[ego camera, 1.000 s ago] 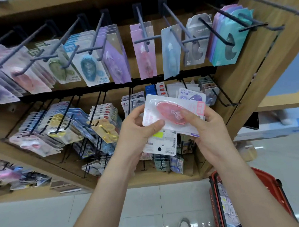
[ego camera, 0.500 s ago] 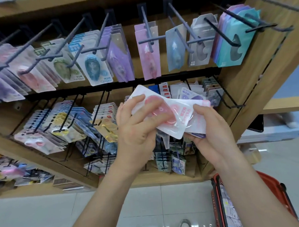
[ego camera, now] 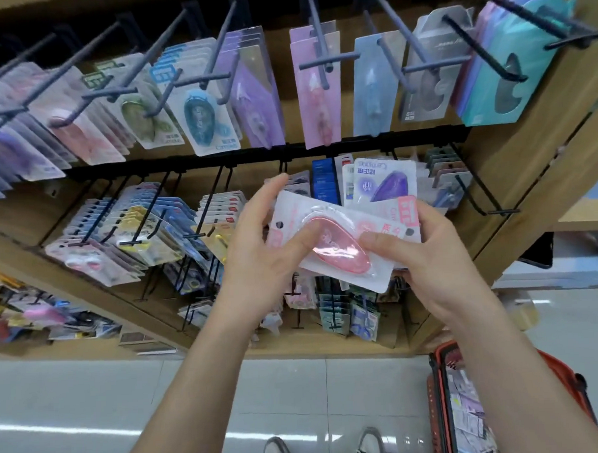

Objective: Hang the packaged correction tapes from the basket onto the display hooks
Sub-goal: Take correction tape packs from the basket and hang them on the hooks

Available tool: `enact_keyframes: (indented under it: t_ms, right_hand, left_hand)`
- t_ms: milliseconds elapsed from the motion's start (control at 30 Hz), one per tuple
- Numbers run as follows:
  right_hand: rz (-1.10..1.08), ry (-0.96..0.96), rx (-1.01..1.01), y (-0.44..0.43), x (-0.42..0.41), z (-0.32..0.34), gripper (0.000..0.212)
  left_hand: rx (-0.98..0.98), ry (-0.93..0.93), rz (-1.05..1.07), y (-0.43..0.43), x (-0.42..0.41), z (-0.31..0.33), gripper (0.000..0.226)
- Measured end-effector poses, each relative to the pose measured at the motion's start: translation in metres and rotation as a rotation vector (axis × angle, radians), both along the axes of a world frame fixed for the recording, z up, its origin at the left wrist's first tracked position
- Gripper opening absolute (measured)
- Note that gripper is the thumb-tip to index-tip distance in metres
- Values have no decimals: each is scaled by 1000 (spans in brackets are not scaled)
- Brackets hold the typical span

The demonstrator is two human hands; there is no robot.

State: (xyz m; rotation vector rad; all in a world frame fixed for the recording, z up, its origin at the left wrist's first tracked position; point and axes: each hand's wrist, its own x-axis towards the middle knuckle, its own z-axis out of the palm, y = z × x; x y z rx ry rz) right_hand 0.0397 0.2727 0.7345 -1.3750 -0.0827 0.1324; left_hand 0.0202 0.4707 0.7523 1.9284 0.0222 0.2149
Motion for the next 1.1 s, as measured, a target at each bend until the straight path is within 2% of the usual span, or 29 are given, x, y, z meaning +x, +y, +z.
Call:
enact_keyframes:
  t_ms: [133, 267, 367, 500, 567, 633, 767, 933, 1100]
  right_hand:
    - [94, -35, -36, 16, 4, -1, 38]
    - [192, -32, -69, 50, 1, -5, 29]
    - [271, -41, -96, 85, -4, -4, 31]
    - [363, -65, -114, 137, -15, 3, 28]
    - [390, -69, -117, 166, -23, 6, 34]
    - [403, -51, -110, 195, -32, 7, 39]
    - [411, -44, -94, 247, -50, 4, 33]
    - [400, -3, -100, 285, -56, -6, 32]
    - [276, -29, -114, 307, -40, -12, 31]
  left_hand:
    - [-194, 186, 15, 14, -15, 5, 55]
    - [-349, 229, 100, 45, -37, -2, 49]
    - [-454, 218, 162, 75, -55, -7, 43]
    - [-481, 160, 308, 122, -80, -12, 50]
    - [-504, 135, 394, 146, -94, -12, 53]
    - [-519, 122, 439, 169, -106, -13, 43]
    - [-585, 122, 478, 215, -128, -13, 28]
    - [-588, 154, 541, 256, -140, -16, 45]
    - [-519, 124, 502, 285, -125, -19, 34]
